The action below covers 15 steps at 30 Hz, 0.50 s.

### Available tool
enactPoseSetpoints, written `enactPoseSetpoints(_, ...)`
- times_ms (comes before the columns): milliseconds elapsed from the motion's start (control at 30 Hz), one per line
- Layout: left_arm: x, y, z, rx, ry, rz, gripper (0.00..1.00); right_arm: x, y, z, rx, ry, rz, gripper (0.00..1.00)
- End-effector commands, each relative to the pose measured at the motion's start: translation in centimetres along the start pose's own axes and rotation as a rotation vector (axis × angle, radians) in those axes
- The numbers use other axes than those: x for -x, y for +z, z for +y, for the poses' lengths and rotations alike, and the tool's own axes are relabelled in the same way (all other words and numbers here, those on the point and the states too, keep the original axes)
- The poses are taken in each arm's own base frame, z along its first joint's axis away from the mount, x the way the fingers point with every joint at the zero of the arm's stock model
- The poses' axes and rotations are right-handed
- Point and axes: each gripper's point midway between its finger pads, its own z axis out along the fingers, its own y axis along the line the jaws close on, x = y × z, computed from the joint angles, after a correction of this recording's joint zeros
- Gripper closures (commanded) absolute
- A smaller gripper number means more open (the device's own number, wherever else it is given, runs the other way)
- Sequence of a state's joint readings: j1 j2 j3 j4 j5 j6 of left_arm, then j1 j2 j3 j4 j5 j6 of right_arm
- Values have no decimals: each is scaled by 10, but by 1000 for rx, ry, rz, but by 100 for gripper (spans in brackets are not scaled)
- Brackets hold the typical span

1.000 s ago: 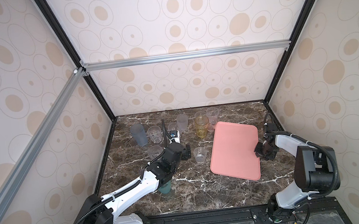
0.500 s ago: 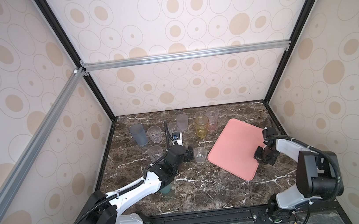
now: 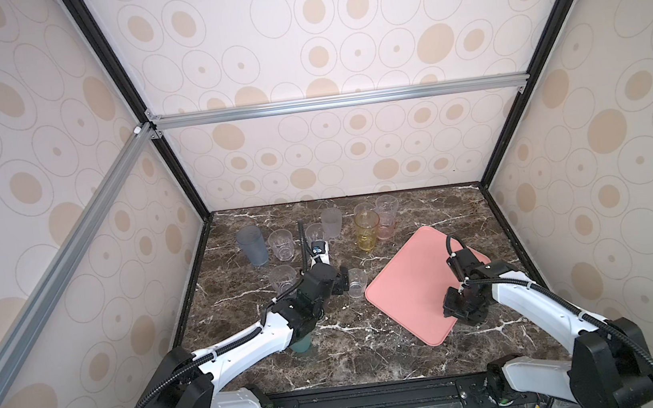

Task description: Place the glasses into the tray

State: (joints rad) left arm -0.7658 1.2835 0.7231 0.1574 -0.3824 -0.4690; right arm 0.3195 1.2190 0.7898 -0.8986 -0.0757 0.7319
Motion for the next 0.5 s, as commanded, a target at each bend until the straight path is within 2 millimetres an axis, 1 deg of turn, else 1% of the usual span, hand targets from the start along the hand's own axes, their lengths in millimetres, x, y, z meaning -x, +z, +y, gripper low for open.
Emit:
enactPoseSetpoints(0,14,-6,13,0,-1,-12,15,-8,-9,33,-20,-368,6,53)
enactPoseSetpoints(67,16,-7,22,-12,-13,-5,16,-10,-5,55,-58,-559,-22,50)
enactPoseSetpoints(133,18,-8,30,-26,-22,4,17,-13,3,76,-47,-682,-37,49)
enactPoseSetpoints(267,20,-10,45,-16,-15,35,18,-26,25,110,10,-813,8,47)
enactPoseSetpoints(333,20,-12,50,-6,-21,37,17,-32,37,117,-1,-855,36,47)
enactPoseSetpoints(467,18,-14,58,4,-56,37,17,-40,59,122,-1,-860,83,48)
